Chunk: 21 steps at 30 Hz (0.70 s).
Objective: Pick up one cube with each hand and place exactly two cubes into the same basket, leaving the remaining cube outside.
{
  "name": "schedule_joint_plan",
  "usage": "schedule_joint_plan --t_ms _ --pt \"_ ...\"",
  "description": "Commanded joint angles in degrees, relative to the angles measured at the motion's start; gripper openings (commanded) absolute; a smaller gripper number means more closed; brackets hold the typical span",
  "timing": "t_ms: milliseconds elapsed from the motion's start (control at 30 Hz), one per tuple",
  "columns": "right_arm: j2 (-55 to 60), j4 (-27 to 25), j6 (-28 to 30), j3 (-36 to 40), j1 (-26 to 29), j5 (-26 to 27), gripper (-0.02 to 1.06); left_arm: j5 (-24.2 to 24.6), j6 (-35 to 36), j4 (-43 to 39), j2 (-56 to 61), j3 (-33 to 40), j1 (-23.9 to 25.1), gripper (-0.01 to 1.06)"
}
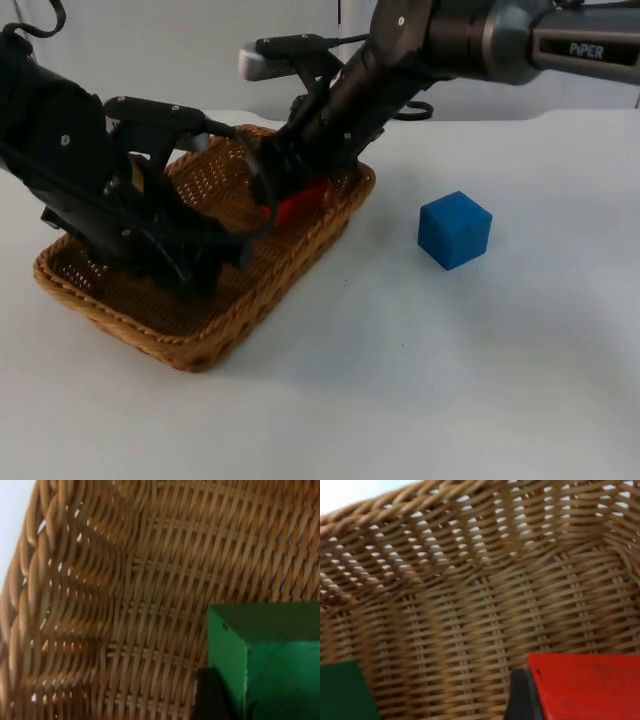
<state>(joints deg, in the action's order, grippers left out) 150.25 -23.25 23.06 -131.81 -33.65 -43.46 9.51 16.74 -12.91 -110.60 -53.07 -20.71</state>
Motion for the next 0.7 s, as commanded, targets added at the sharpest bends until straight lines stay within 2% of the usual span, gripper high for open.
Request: schedule_joint_plan --t_ms 0,33,67,100,167,200,233,300,367,567,667 --pt "-0.3 -1.3 0.9 -0.4 -0.3 0.4 0.51 -1.1 0.0 0.1 0.2 -0.3 0.2 0.30" --pt "-0.3 -1.3 0.9 -0.4 -0.3 0.4 0.51 -1.1 0.0 0.1 0.2 -0.3 0.2 0.30" --pt "-0.3 -1.3 0.9 -0.4 -0.3 0.4 0.63 -1.1 0.0 0.2 0.3 -0.3 0.2 0.48" --pt "-0.5 -1.3 0.9 -0.4 -0.3 0.4 0.70 -1.1 0.0 0.2 0.3 -0.3 0.2 0.57" --pt "-1.3 -1.3 0.9 -0.4 -0.3 0.1 0.76 -0.4 0.0 0.2 0.4 -0.3 0.2 0.77" --pt "-2.0 -1.1 0.9 -0.4 -0.3 -0.1 0.76 0.1 0.0 0.2 0.5 -0.3 0.2 0.83" --pt "-2.0 -1.1 0.9 -0.4 -0.3 -0.1 0.76 0.1 0.0 0.2 0.5 -0.3 0.2 0.83" --pt "-3.7 -1.0 0.9 -0.4 -0.1 -0.2 0.76 1.4 0.0 0.2 1.2 -0.3 0.2 0.93" --pt "-6.2 -0.8 0.9 -0.4 -0.1 -0.2 0.76 2.4 0.0 0.2 2.4 -0.3 0.2 0.97" --pt "-12.2 0.3 0.9 -0.4 -0.1 -2.2 0.76 5.2 0.0 0.3 8.2 -0.3 0.2 0.97" --pt "-18.2 0.6 0.5 -0.4 -0.1 -5.3 0.76 7.5 0.0 0.3 16.2 -0.3 0.2 0.97"
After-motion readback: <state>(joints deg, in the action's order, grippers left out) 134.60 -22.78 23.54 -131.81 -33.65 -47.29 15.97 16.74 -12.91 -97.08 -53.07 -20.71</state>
